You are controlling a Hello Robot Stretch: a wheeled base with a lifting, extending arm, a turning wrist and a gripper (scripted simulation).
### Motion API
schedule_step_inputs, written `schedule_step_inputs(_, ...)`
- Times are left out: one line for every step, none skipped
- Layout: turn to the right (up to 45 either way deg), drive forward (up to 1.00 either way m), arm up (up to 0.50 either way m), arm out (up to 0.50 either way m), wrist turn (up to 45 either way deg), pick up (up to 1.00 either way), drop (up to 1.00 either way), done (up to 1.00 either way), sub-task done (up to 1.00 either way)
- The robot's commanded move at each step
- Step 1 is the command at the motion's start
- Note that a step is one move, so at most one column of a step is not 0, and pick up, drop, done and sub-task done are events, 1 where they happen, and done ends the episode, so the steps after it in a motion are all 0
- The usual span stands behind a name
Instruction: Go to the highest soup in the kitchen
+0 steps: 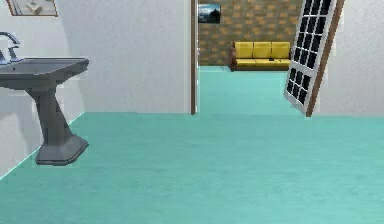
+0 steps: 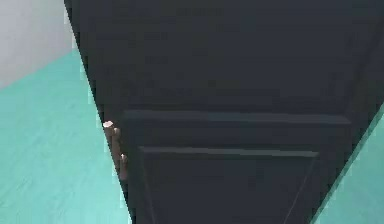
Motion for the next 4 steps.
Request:
schedule_step_inputs(3.0, 0.00, 0.00, 0.00, 0.0, 0.00, 0.00, 0.00, 0.00)
schedule_step_inputs(0.0, 0.50, 0.00, 0.00, 0.0, 0.00, 0.00, 0.00, 0.00)
schedule_step_inputs(15.0, 0.00, 0.00, 0.00, 0.0, 0.00, 0.00, 0.00, 0.00)
schedule_step_inputs(0.0, 1.00, 0.00, 0.00, 0.0, 0.00, 0.00, 0.00, 0.00)
